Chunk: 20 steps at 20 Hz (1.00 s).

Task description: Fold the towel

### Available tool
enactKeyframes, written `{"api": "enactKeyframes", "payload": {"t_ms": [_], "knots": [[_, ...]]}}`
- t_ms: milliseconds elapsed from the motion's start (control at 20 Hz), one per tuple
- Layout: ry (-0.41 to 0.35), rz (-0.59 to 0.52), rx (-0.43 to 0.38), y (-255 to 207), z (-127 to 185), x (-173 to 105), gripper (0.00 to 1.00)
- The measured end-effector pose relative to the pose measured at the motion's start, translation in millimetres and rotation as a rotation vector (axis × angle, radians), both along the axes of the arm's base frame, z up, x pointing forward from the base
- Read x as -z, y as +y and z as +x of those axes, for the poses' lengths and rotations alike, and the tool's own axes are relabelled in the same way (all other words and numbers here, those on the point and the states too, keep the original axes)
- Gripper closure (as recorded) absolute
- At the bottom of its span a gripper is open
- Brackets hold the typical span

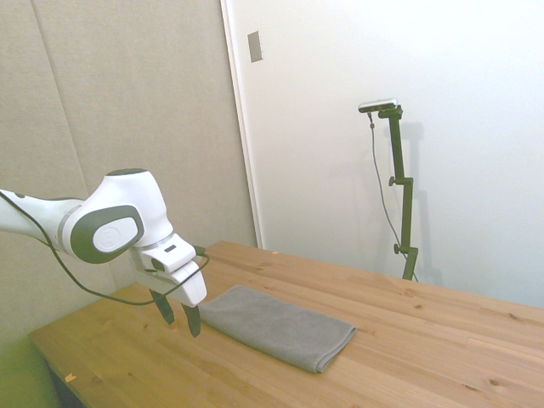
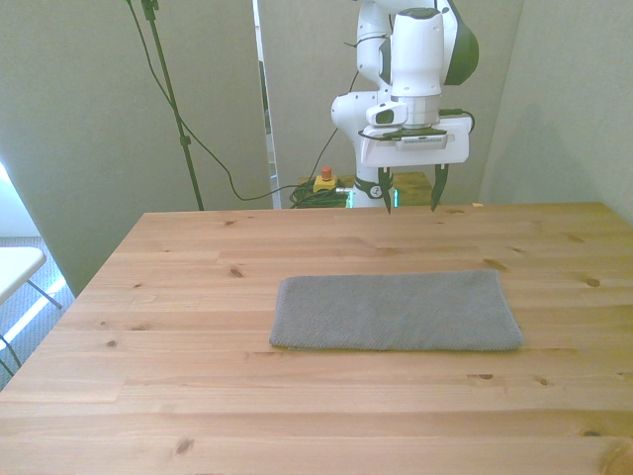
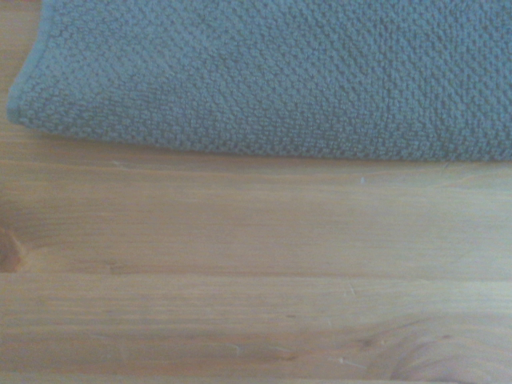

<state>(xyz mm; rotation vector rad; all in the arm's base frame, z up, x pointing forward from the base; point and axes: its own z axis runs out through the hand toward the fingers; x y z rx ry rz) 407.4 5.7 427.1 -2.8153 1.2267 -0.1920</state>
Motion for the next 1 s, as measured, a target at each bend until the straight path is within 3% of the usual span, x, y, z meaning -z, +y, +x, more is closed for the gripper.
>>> {"api": "enactKeyframes", "payload": {"t_ms": [400,600,800,1000], "knots": [[-0.02,-0.055,0.0,21.7,19.9,-12.2,0.0],[-0.059,-0.172,0.023,68.5,55.6,-20.6,0.0],[-0.076,-0.294,0.043,124.6,85.3,-9.1,0.0],[-0.07,-0.325,0.053,176.4,114.0,1.1,0.0]]}}
